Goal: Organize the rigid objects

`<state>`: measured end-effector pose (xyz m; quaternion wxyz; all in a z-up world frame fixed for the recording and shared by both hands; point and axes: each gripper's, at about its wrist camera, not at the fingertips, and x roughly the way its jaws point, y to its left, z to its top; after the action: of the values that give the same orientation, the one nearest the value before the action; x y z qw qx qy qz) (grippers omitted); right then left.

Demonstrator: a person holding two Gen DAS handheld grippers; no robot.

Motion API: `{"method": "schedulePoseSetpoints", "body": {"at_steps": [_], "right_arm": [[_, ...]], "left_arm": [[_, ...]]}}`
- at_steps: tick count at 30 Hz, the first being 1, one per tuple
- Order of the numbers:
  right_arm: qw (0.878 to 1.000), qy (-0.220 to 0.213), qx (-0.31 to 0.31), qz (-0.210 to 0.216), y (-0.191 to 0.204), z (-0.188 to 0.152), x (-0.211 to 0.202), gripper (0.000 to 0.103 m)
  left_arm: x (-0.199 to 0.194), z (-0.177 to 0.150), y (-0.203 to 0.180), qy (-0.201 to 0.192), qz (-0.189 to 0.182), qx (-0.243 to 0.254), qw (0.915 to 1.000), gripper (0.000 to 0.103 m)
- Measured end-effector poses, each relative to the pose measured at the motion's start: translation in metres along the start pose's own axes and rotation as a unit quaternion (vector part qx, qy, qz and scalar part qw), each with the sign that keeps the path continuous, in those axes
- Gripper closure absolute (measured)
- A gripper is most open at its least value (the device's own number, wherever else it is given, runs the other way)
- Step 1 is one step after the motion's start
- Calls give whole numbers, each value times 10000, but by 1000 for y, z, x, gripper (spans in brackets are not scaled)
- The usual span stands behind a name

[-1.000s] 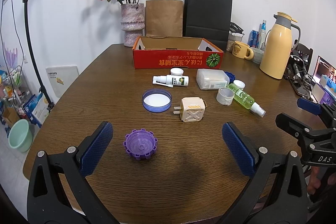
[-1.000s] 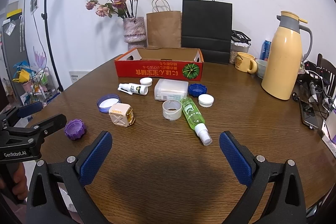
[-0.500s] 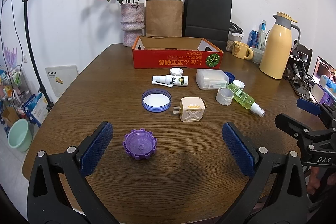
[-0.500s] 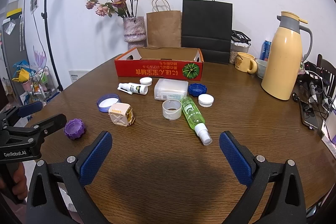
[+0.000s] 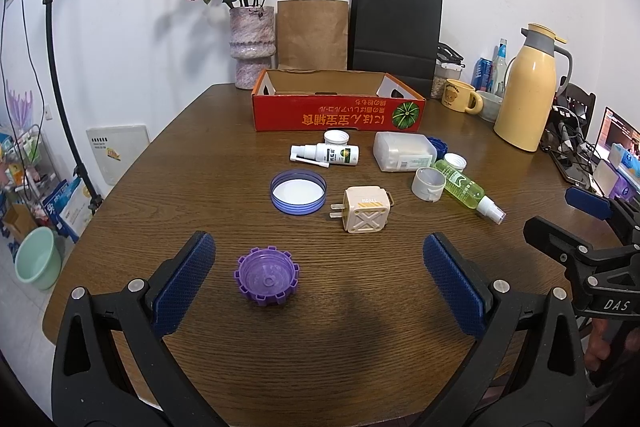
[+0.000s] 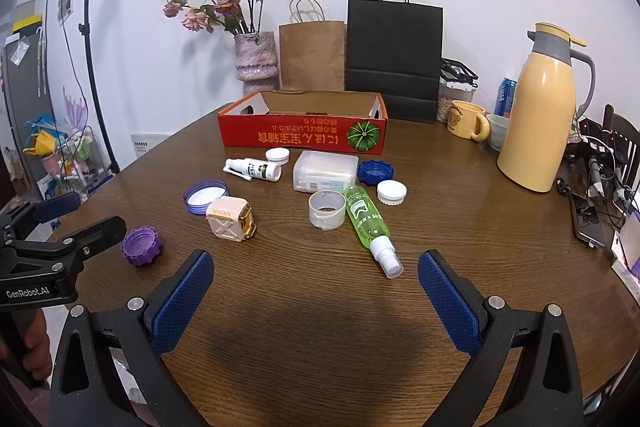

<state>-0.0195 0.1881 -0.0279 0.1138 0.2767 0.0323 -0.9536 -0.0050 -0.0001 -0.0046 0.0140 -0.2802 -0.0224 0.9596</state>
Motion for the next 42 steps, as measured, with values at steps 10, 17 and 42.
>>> {"method": "schedulePoseSetpoints", "body": {"at_steps": [10, 17, 42], "right_arm": [[10000, 30, -33, -34, -2, 1, 2, 0], [9999, 111, 14, -88, -5, 1, 10, 0], [9984, 506, 75, -237, -15, -2, 44, 0]], "left_arm": [[3, 1, 2, 42, 20, -36, 10000, 0], [11, -1, 16, 188, 151, -102, 9997, 0], [70, -24, 45, 1117, 311, -281, 9929, 2]]}}
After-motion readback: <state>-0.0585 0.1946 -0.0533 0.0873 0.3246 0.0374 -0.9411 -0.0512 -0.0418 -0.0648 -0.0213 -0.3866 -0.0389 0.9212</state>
